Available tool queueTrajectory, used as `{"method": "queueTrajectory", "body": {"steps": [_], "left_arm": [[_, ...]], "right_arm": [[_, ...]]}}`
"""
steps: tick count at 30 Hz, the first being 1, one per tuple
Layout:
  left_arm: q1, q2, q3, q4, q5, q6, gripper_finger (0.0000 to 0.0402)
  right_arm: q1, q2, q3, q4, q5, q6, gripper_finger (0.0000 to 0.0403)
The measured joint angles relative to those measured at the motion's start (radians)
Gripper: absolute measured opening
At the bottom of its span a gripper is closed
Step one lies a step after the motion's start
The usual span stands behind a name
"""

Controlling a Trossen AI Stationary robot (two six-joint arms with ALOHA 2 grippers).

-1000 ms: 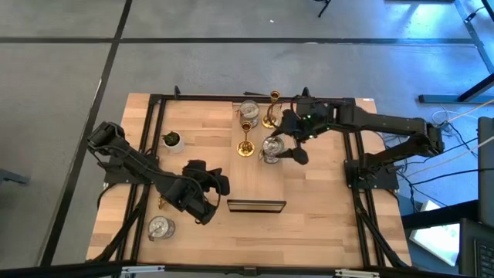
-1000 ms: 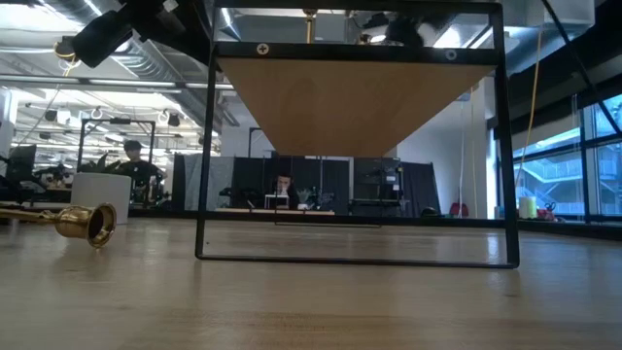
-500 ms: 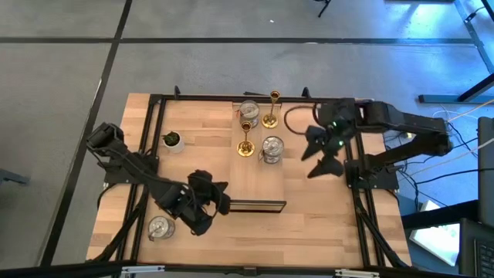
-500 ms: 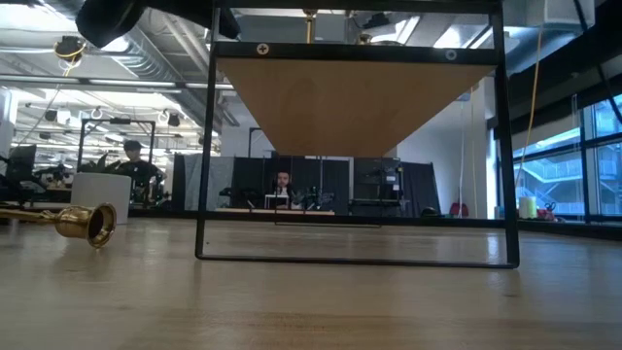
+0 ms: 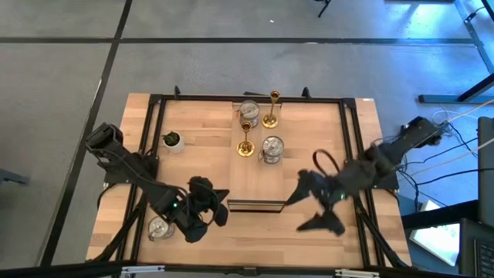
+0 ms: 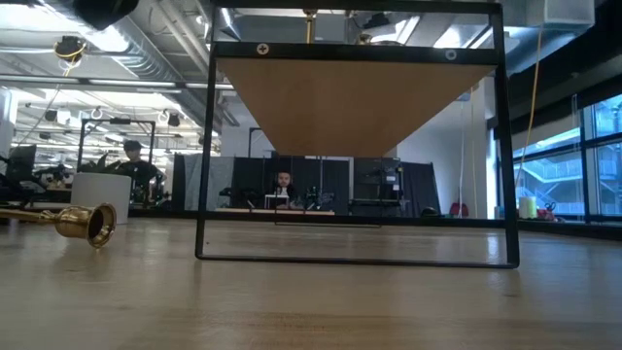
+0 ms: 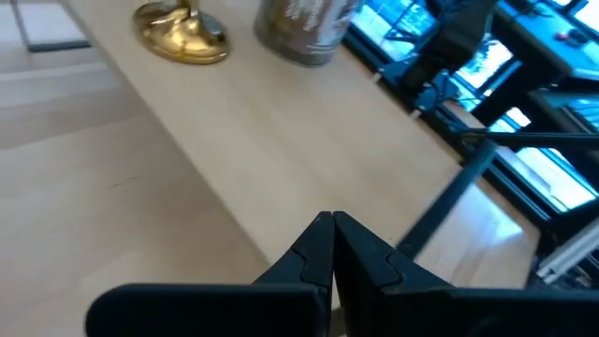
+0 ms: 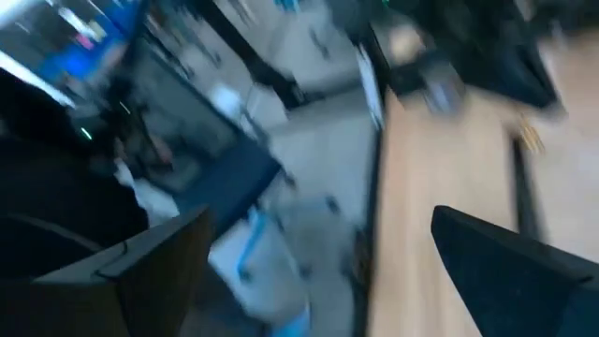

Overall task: Pick & Place candle stick holders
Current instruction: Put the right scented candle on the shelf

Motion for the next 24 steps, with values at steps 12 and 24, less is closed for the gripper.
{"method": "queueTrajectory", "body": {"steps": [12,24], "left_arm": [[-0.045,0.0,0.0,0.058,-0.004,0.065,0.0001],[-0.054,0.0,0.0,0.066,-0.009,0.085,0.0001]], "right_arm": [[0.048,0.139,-0.001,0.355,0.174,-0.084,0.04],[-0.192,0.144,0.072,0.732,-0.036,-0.045,0.0315]]}}
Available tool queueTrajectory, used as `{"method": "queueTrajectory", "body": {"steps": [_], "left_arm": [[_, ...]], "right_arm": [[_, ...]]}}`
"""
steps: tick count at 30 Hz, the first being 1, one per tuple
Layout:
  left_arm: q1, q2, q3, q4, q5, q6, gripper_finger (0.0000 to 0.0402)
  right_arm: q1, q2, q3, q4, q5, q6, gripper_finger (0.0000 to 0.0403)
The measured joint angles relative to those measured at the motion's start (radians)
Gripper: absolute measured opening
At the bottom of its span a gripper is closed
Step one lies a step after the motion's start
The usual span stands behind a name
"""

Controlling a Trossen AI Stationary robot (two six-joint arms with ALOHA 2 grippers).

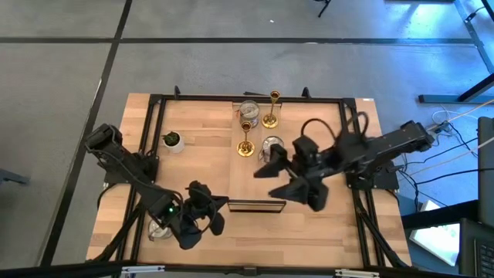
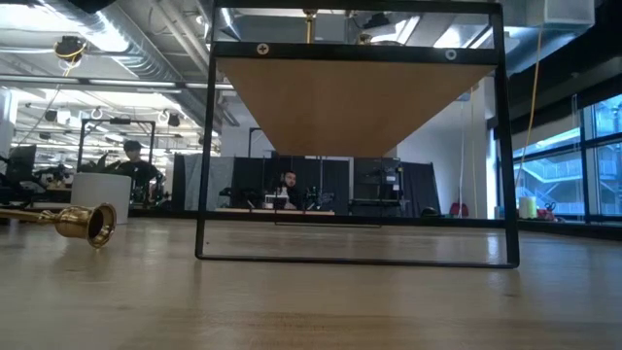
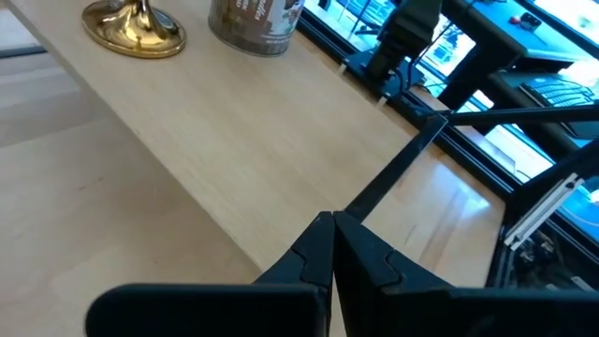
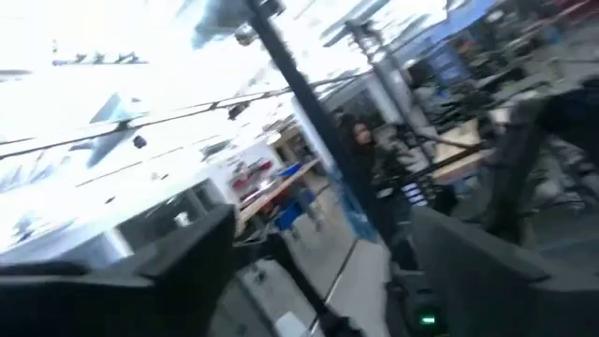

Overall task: Pick & Place candle stick holders
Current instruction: Put the right scented candle on the shelf

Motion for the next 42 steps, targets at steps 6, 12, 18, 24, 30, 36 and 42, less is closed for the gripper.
{"method": "queueTrajectory", "body": {"steps": [6,12,18,24,30,36,42], "left_arm": [[-0.012,0.0,0.0,0.0,-0.017,0.005,0.0001],[-0.013,0.0,0.0,0.001,-0.028,-0.002,0.0001],[-0.018,0.0,0.0,0.001,-0.023,-0.003,0.0001],[-0.022,0.0,0.0,0.002,0.014,-0.005,0.0001],[-0.024,0.0,0.0,0.002,0.023,-0.011,0.0001],[-0.019,0.0,0.0,0.003,0.035,0.002,0.0001],[-0.017,0.0,0.0,0.007,0.026,-0.005,0.0001]], "right_arm": [[-0.034,0.0,0.135,-0.153,0.001,-0.023,0.0151],[-0.072,0.005,0.148,0.109,-0.236,0.006,0.001],[-0.017,0.012,0.145,-0.142,-0.331,0.126,0.0005],[0.181,0.019,0.144,-0.81,-0.03,0.112,0.0003],[0.317,0.07,0.144,-1.157,0.044,0.254,0.0002],[0.375,0.153,0.131,-1.202,0.215,0.316,0.0001],[0.389,0.196,0.021,-0.879,0.383,0.332,0.0001]]}}
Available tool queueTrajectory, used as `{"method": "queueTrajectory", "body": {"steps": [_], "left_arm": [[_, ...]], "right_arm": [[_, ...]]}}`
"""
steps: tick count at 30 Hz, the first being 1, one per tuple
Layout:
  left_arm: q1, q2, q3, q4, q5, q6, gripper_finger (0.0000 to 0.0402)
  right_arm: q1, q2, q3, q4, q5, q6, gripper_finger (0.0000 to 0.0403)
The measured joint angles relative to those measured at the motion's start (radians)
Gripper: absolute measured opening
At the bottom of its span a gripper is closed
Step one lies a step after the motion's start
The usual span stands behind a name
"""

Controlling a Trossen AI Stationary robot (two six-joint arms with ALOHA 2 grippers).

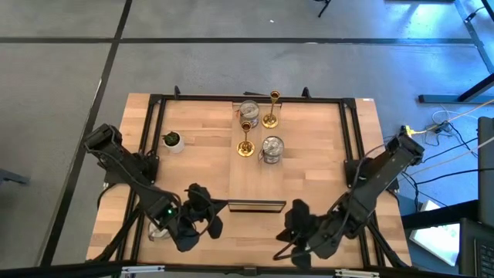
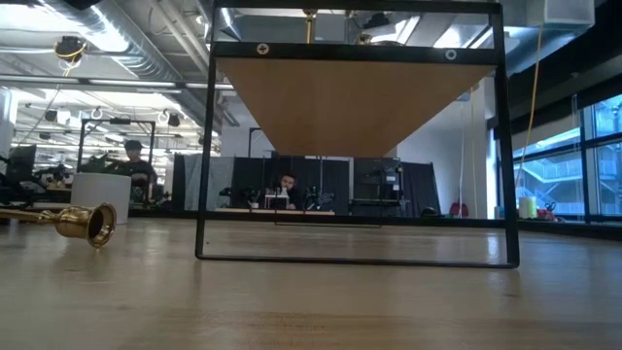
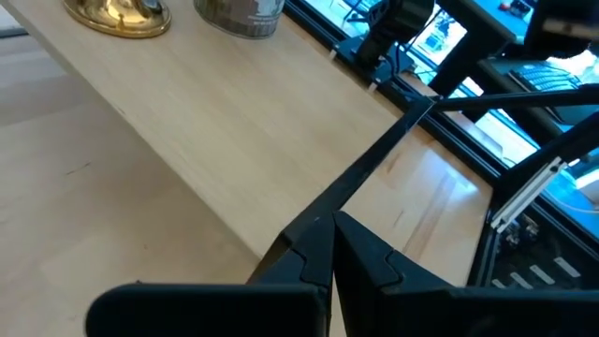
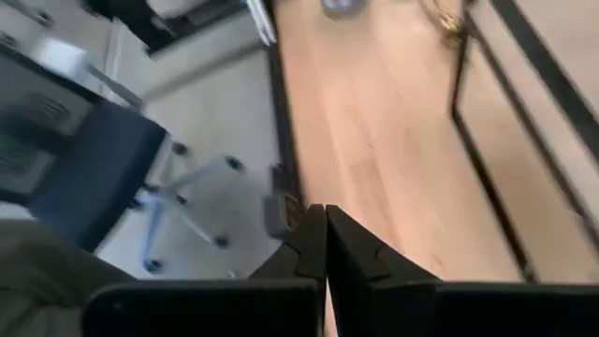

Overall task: Pick & Place candle stick holders
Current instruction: Put the right scented candle on the shelf

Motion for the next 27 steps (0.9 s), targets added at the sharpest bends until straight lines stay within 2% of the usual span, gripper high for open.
{"method": "queueTrajectory", "body": {"steps": [5,11,14,19,22,24,27], "left_arm": [[0.0,0.0,0.0,0.0,-0.015,-0.029,0.0001],[0.034,0.0,0.0,-0.001,-0.022,-0.042,0.0001],[0.071,0.0,0.0,-0.002,-0.017,-0.042,0.0001],[0.153,0.0,0.0,0.0,0.008,-0.037,0.0001],[0.209,0.0,0.0,0.009,0.033,-0.032,0.0001],[0.245,0.0,0.0,0.04,0.049,-0.011,0.0001],[0.295,0.0,0.0,0.109,0.072,0.041,0.0001]], "right_arm": [[-0.033,-0.048,-0.117,0.179,-0.088,-0.027,0.0001],[-0.105,-0.165,-0.338,0.381,-0.213,-0.059,0.0001],[-0.142,-0.25,-0.398,0.318,-0.247,-0.1,0.0001],[-0.202,-0.369,-0.406,0.103,-0.184,-0.227,0.0001],[-0.26,-0.445,-0.421,0.013,-0.189,-0.324,0.0001],[-0.316,-0.508,-0.476,0.024,-0.241,-0.382,0.0001],[-0.424,-0.609,-0.607,0.123,-0.381,-0.451,0.0001]]}}
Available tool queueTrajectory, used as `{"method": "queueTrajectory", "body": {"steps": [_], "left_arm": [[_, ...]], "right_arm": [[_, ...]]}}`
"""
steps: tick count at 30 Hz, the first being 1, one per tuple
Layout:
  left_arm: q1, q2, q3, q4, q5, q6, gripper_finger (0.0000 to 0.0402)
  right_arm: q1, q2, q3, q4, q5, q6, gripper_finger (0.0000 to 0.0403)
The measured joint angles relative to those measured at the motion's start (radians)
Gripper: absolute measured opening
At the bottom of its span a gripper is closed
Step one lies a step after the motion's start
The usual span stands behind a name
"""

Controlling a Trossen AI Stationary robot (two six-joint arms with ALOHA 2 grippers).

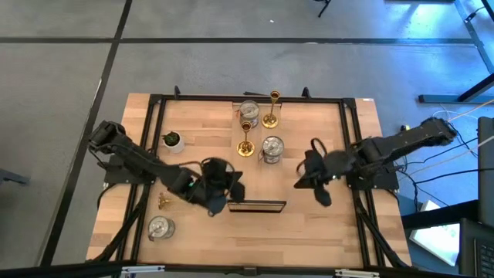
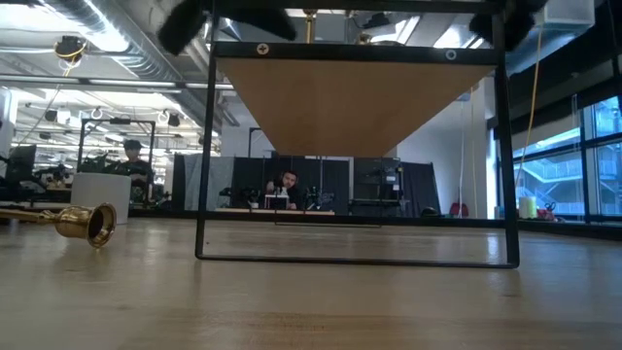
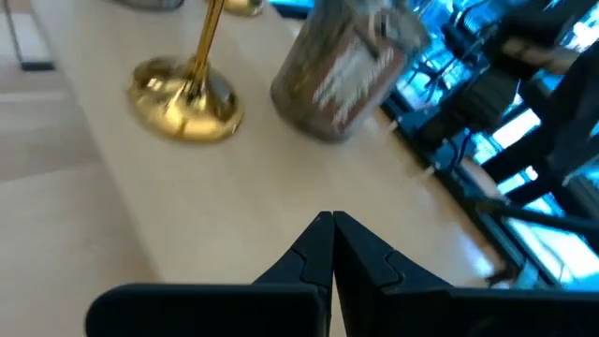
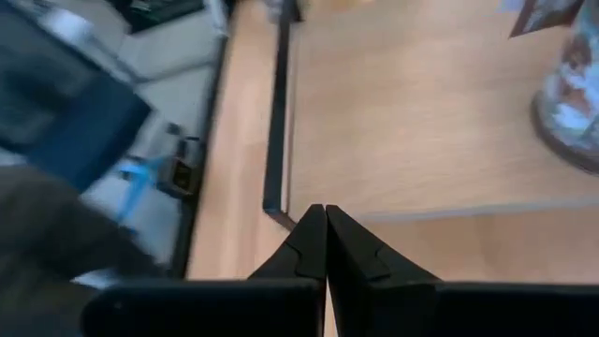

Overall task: Pick & Place candle stick holders
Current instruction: Put the right scented candle on the shelf

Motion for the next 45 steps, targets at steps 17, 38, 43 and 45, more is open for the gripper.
{"method": "queueTrajectory", "body": {"steps": [17,38,43,45], "left_arm": [[0.105,0.0,0.0,0.223,0.128,0.171,0.0001],[0.131,0.0,0.0,0.226,0.15,0.153,0.0001],[0.132,0.0,0.0,0.227,0.15,0.153,0.0001],[0.132,0.0,0.0,0.227,0.15,0.153,0.0001]], "right_arm": [[-0.451,-0.017,-0.256,0.428,-0.505,-0.214,0.0001],[-0.494,0.133,-0.256,0.66,-0.468,-0.197,0.0001],[-0.51,0.133,-0.256,0.659,-0.441,-0.195,0.0001],[-0.514,0.133,-0.256,0.657,-0.427,-0.194,0.0001]]}}
